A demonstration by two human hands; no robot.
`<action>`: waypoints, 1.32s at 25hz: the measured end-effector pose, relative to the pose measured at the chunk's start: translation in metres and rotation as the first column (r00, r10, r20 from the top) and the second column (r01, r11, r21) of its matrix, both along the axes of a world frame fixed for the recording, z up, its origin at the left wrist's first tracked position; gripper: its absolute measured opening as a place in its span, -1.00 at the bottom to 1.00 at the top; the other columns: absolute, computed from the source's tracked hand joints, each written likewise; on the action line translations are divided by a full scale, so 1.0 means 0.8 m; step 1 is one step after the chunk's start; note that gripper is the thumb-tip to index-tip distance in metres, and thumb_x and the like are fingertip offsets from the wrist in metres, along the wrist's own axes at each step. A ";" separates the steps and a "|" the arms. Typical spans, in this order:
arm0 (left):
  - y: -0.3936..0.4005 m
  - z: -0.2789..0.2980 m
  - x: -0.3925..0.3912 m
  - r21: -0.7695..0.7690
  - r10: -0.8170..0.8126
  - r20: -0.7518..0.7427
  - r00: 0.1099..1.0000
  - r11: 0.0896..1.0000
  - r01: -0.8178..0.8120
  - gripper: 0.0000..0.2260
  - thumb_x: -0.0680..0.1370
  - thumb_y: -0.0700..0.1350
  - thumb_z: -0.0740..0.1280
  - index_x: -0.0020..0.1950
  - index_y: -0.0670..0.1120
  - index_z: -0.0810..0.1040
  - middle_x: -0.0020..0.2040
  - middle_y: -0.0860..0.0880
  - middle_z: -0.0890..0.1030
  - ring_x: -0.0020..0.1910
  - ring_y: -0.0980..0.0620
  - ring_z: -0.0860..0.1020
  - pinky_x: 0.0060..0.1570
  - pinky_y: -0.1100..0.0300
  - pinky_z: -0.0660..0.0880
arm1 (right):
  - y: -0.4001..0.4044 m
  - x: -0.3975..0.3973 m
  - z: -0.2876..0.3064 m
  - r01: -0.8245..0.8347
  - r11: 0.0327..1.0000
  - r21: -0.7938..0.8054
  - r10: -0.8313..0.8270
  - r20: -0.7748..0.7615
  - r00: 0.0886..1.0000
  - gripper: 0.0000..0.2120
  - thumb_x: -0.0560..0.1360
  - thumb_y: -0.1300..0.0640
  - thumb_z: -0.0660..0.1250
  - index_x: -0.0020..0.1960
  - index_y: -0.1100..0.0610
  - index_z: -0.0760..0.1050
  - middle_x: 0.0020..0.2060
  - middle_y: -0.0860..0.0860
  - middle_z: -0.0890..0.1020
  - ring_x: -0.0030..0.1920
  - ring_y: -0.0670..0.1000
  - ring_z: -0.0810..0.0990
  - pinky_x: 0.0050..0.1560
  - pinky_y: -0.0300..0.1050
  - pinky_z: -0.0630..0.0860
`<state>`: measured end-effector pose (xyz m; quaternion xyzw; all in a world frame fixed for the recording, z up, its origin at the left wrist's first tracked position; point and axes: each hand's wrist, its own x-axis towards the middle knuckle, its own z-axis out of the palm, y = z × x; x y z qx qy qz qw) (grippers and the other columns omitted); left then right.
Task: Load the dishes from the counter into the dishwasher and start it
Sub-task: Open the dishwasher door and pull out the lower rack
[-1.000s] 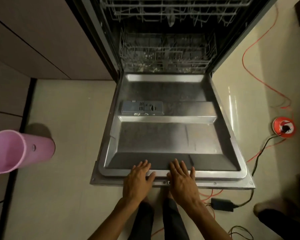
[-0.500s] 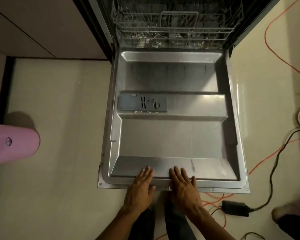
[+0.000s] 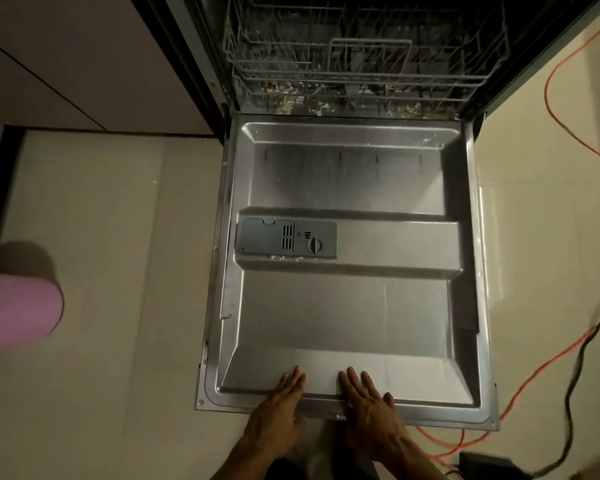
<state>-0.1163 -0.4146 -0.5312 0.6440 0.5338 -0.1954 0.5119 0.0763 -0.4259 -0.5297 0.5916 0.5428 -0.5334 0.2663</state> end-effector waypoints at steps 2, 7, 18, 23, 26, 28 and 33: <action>0.013 0.006 0.005 -0.006 -0.017 -0.015 1.000 1.000 0.017 -0.36 0.63 -0.02 0.22 0.61 0.01 -0.06 0.58 0.16 -0.17 0.57 0.15 -0.10 0.51 0.18 0.10 | 0.019 -0.003 0.009 0.021 0.999 0.031 -0.021 0.005 1.000 -0.38 0.66 0.05 0.09 0.60 0.03 -0.16 0.59 -0.04 -0.10 0.58 0.05 -0.11 0.52 0.19 -0.05; 0.125 0.052 0.030 0.192 -0.057 -0.018 0.998 0.980 0.059 -0.39 0.65 -0.02 0.19 0.61 -0.05 -0.04 0.61 0.04 -0.06 0.58 0.09 -0.09 0.49 0.20 0.02 | 0.146 0.011 0.057 0.165 0.887 0.432 -0.159 -0.049 0.986 -0.52 0.63 0.05 0.16 0.52 0.14 0.24 0.41 0.08 0.45 0.37 0.05 0.45 0.39 -0.10 0.35; 0.514 0.179 0.115 0.751 -0.061 0.013 0.998 0.659 0.031 -0.35 0.63 -0.08 0.26 0.60 -0.17 -0.02 0.61 -0.10 -0.02 0.58 -0.01 -0.01 0.52 0.11 0.09 | 0.529 0.087 0.181 0.036 0.548 0.836 -0.116 0.034 0.993 -0.44 0.59 0.11 0.23 0.53 0.20 0.14 0.39 0.21 0.39 0.33 0.22 0.42 0.34 0.11 0.40; 0.577 0.177 0.150 0.745 -0.087 -0.050 0.995 0.660 0.095 -0.31 0.62 -0.07 0.27 0.59 -0.20 -0.07 0.61 -0.13 -0.07 0.58 -0.04 -0.06 0.51 0.18 -0.05 | 0.582 0.106 0.175 -0.099 0.633 0.768 -0.071 0.185 0.980 -0.31 0.61 0.01 0.19 0.59 0.21 -0.07 0.58 0.15 0.01 0.57 0.14 0.02 0.55 0.12 0.03; 0.605 0.164 0.167 0.694 -0.096 -0.114 0.989 0.705 0.149 -0.27 0.61 -0.03 0.28 0.59 -0.21 -0.10 0.61 -0.14 -0.07 0.58 -0.08 -0.08 0.53 0.11 -0.03 | 0.604 0.105 0.166 -0.139 0.682 0.718 -0.046 0.232 0.972 -0.25 0.60 -0.02 0.21 0.59 0.18 -0.15 0.59 0.12 -0.08 0.58 0.11 -0.08 0.55 0.12 -0.08; 0.609 0.154 0.173 0.692 -0.089 -0.141 0.986 0.703 0.163 -0.26 0.59 -0.02 0.30 0.59 -0.23 -0.07 0.60 -0.16 -0.01 0.58 -0.11 -0.04 0.53 0.09 0.01 | 0.610 0.099 0.164 -0.169 0.686 0.708 -0.032 0.261 0.965 -0.24 0.58 -0.01 0.25 0.59 0.19 -0.08 0.57 0.13 0.05 0.56 0.14 0.03 0.54 0.13 0.02; 0.585 0.143 0.175 0.733 -0.020 -0.110 0.994 0.674 0.095 -0.20 0.52 -0.05 0.41 0.58 -0.20 0.00 0.59 -0.13 0.06 0.57 -0.11 0.06 0.53 0.05 0.08 | 0.588 0.102 0.171 -0.166 0.644 0.747 -0.025 0.237 0.971 -0.39 0.57 0.13 0.25 0.56 0.14 0.12 0.45 0.16 0.33 0.41 0.17 0.35 0.39 0.08 0.32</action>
